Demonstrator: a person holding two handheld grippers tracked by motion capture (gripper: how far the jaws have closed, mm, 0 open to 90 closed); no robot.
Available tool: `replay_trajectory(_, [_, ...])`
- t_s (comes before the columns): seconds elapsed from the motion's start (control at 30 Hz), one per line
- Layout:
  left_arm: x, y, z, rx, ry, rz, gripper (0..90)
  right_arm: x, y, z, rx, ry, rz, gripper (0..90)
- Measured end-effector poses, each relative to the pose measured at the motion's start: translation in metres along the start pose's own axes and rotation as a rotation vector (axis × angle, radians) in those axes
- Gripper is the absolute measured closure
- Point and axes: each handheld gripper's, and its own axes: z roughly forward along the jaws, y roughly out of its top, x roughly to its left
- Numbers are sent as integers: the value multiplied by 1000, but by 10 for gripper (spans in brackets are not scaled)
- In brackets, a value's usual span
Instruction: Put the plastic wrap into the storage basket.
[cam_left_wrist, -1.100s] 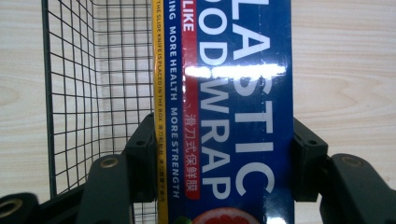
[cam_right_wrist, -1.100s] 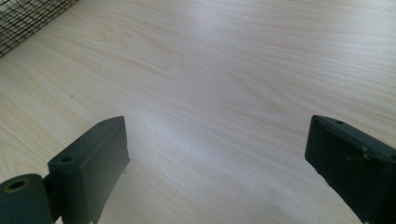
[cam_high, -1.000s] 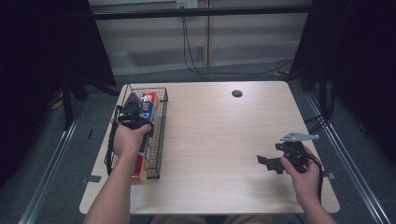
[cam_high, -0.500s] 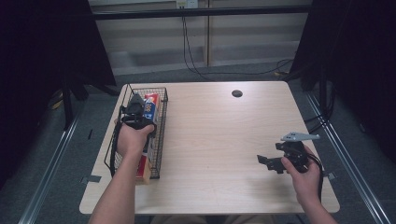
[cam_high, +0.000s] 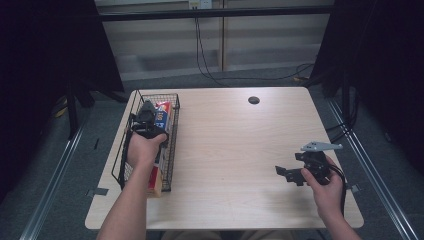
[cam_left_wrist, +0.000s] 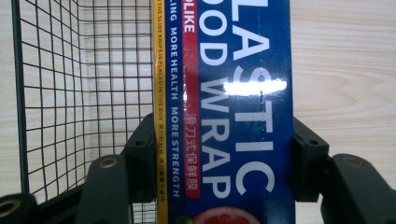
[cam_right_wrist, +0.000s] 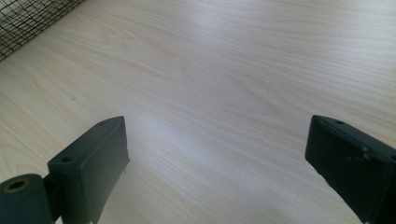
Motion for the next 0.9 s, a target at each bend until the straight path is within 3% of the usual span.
replay_trajectory(0.9, [0,0,8,18,2,-25,408,1,0,0,-3,2,-6,57])
